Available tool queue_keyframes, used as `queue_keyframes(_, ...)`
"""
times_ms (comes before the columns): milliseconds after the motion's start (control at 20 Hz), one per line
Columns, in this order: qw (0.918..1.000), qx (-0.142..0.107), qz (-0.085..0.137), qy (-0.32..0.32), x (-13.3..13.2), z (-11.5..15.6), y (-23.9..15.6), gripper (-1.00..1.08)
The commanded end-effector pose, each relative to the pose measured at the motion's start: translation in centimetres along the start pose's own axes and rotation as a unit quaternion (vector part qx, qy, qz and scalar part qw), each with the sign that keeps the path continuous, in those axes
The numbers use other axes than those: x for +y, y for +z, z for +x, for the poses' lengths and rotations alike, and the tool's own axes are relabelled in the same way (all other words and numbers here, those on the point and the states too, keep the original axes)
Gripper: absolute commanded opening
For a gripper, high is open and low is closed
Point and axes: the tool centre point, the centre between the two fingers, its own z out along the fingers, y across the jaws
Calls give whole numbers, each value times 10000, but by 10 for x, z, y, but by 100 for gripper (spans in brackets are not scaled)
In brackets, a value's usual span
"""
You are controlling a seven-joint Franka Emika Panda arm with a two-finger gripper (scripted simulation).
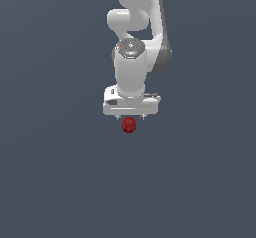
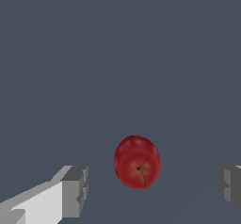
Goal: Pick up the object and move it to a goal position.
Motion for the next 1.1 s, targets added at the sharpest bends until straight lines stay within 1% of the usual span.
queue_keyframes(0, 10000, 0, 0, 0, 0, 0, 0, 100)
queue_keyframes(150, 10000, -25, 30, 22, -2, -2, 1, 100)
queue_keyframes(450, 9997, -139, 164, 80, -11, -8, 4, 100)
queue_keyframes(750, 9997, -128, 147, 124, -10, -9, 7, 100)
queue_keyframes(1050, 9991, -105, 93, 397, -6, -17, 25, 100)
